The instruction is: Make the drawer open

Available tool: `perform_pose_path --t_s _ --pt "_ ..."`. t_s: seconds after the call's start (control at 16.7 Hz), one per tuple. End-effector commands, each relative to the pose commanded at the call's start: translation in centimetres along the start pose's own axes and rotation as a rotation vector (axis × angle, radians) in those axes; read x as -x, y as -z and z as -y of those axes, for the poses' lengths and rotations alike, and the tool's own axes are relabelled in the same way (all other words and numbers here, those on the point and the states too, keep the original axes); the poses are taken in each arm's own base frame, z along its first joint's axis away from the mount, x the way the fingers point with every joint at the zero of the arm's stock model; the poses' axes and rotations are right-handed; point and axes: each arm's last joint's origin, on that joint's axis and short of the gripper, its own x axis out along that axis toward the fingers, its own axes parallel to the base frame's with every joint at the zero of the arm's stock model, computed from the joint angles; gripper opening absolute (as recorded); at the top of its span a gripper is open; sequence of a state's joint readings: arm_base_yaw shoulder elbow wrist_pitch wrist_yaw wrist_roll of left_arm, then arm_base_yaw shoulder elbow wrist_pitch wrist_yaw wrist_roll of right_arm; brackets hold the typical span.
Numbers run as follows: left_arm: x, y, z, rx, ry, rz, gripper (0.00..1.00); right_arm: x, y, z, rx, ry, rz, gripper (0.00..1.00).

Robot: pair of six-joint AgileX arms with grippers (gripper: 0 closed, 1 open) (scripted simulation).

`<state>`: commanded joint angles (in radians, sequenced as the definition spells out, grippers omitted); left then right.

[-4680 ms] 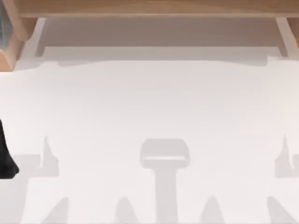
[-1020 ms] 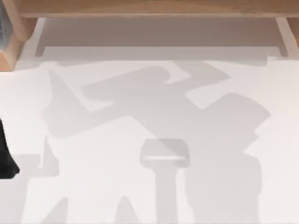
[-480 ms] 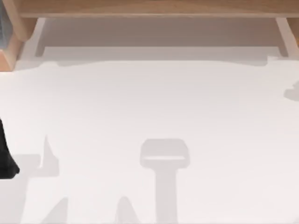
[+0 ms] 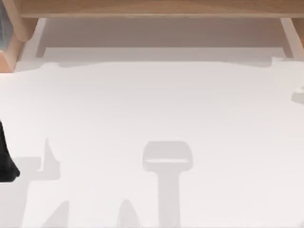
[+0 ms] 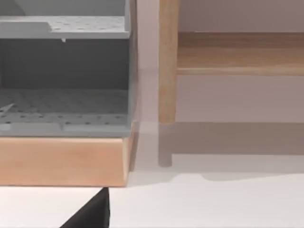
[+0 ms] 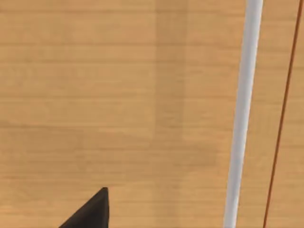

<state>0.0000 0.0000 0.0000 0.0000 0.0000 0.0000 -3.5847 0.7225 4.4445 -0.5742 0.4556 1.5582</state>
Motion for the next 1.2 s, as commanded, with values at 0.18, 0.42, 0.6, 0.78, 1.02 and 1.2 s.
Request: perform_pose_path --t_s 0.18,0.42,0.6,0.78,1.02,1.2 --pt "0.0 0.0 0.0 0.0 0.0 0.0 1.0 -0.7 -0.1 0.0 0.0 0.001 0.005 1.0" --pt "0.0 0.0 0.0 0.0 0.0 0.0 1.0 -2.4 -0.2 0.0 -0.001 0.001 0.005 1.0" --pt "0.0 0.0 0.0 0.0 0.0 0.0 1.0 -2.6 -0.2 0.0 -0.001 0.001 0.005 1.0" --pt "0.0 0.0 0.0 0.0 0.0 0.0 1.0 -2.6 -0.2 0.0 -0.001 0.001 0.005 0.85" --pt "0.0 0.0 0.0 0.0 0.0 0.0 1.0 -2.6 -0.2 0.0 -0.001 0.001 0.005 0.55" --pt "0.0 0.0 0.0 0.0 0.0 0.0 1.0 -2.6 -0.2 0.0 -0.001 0.001 0.005 0.32"
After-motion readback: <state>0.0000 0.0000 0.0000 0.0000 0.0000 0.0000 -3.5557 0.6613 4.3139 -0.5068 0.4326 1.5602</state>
